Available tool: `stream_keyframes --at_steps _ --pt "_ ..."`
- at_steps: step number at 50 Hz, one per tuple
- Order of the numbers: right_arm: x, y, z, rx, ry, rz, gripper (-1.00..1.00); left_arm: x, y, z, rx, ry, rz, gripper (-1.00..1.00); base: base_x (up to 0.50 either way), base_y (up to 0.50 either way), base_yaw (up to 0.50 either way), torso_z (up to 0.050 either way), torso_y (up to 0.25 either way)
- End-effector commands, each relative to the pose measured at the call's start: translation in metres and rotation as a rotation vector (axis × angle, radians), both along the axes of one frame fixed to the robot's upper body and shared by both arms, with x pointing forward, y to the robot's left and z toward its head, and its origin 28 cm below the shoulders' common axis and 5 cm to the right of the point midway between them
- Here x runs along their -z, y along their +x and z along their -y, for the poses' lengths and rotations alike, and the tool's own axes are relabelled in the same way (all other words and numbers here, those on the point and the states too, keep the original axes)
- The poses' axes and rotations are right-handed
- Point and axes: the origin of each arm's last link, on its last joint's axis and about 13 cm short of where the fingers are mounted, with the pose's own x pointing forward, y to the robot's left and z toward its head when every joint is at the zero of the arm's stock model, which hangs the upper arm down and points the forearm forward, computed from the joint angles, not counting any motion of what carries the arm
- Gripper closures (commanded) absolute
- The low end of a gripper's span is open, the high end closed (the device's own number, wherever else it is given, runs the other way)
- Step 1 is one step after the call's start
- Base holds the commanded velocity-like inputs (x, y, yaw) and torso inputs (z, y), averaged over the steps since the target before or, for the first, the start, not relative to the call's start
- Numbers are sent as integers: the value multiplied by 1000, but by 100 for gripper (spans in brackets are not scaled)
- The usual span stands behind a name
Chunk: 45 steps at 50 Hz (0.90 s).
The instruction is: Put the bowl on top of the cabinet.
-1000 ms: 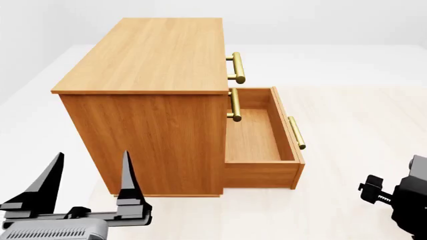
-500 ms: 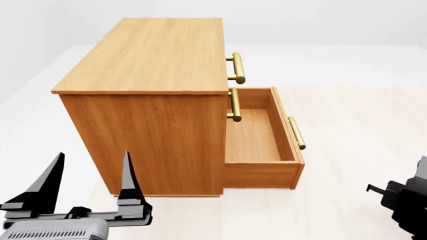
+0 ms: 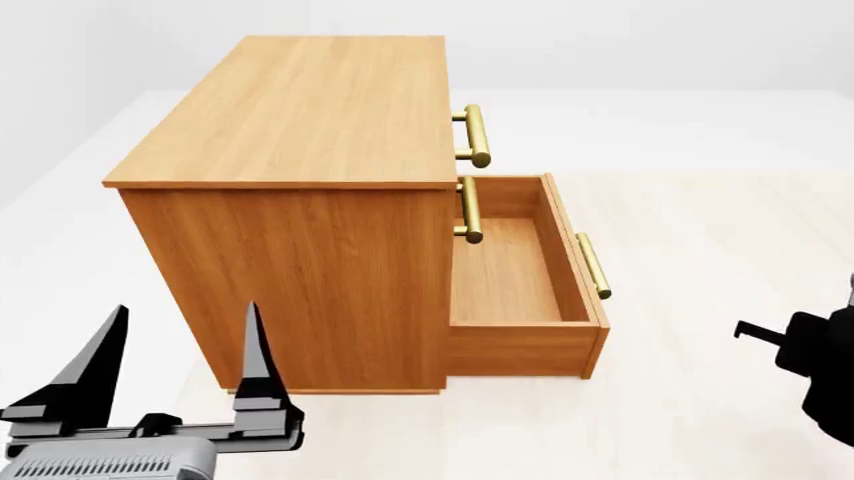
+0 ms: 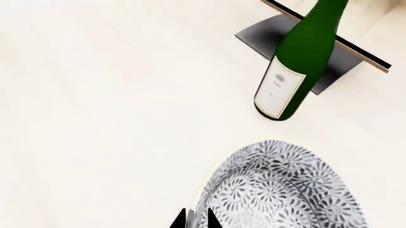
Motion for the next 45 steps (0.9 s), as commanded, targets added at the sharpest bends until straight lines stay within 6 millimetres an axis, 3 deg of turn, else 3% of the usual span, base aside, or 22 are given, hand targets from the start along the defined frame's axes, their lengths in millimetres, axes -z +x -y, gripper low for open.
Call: stream_keyframes --at_steps 1,33,45 --pt "-33 0 -10 -47 -60 69 100 0 0 0 -2 -3 1 -100 0 0 0 0 0" --pt "-116 40 -43 -210 -102 152 100 0 -1 0 1 -1 0 -100 0 0 0 0 0" --pt "-156 57 -71 -299 -146 193 100 0 0 0 2 -2 -2 -100 0 0 0 0 0"
